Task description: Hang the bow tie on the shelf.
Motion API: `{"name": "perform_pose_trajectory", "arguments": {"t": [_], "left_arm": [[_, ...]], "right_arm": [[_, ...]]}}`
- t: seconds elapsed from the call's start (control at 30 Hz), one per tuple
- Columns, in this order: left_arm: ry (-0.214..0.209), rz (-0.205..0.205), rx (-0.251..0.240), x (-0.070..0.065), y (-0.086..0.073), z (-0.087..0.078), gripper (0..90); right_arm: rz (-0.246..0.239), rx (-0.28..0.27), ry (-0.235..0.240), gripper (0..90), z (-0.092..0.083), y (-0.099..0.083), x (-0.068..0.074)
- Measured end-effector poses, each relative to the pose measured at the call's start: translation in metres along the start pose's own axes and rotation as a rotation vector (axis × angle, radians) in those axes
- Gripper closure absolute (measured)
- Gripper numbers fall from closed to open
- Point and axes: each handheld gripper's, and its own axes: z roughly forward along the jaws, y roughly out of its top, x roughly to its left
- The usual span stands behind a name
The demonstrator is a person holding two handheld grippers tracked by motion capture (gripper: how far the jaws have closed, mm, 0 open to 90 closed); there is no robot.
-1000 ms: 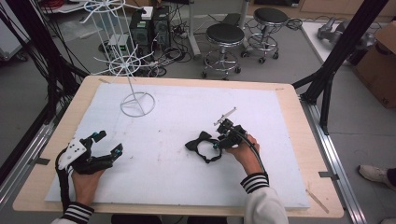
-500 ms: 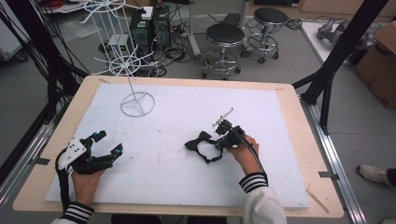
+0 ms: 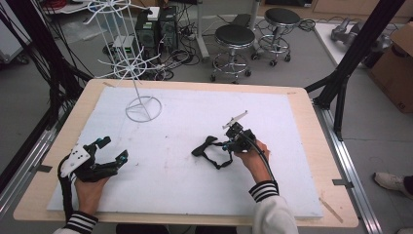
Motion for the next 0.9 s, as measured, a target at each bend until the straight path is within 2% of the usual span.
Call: {"name": "perform_pose_trajectory", "arguments": {"t": [0.1,0.13,0.17,0.2,0.23,0.33,0.47,0.9], "left_arm": [[0.000,0.000,0.000,0.000,0.000,0.000,14.5],[0.000,0.000,0.000,0.000,0.000,0.000,14.5],[0.000,0.001,0.000,0.000,0.000,0.000,14.5],[0.000,0.000,0.000,0.000,0.000,0.000,14.5],[0.000,0.000,0.000,0.000,0.000,0.000,14.5],[0.000,0.000,0.000,0.000,0.000,0.000,14.5],[0.001,0.002,0.000,0.000,0.000,0.000,14.5],[0.000,0.002,0.000,0.000,0.000,0.000,14.4]], "right_arm": [[-0.005,-0.069,0.002,88.4,-0.004,0.002,0.001],[-0.005,-0.069,0.002,88.4,-0.004,0.002,0.001],[-0.002,-0.092,0.006,88.4,-0.006,0.002,0.002],[-0.006,-0.146,0.008,88.5,-0.008,0.002,0.002],[-0.006,-0.146,0.008,88.5,-0.008,0.002,0.002],[-0.017,-0.204,0.007,88.5,-0.012,0.004,0.004],[-0.033,-0.315,0.015,88.6,-0.019,0.008,0.009],[-0.060,-0.455,0.022,88.6,-0.028,0.017,0.019]]}}
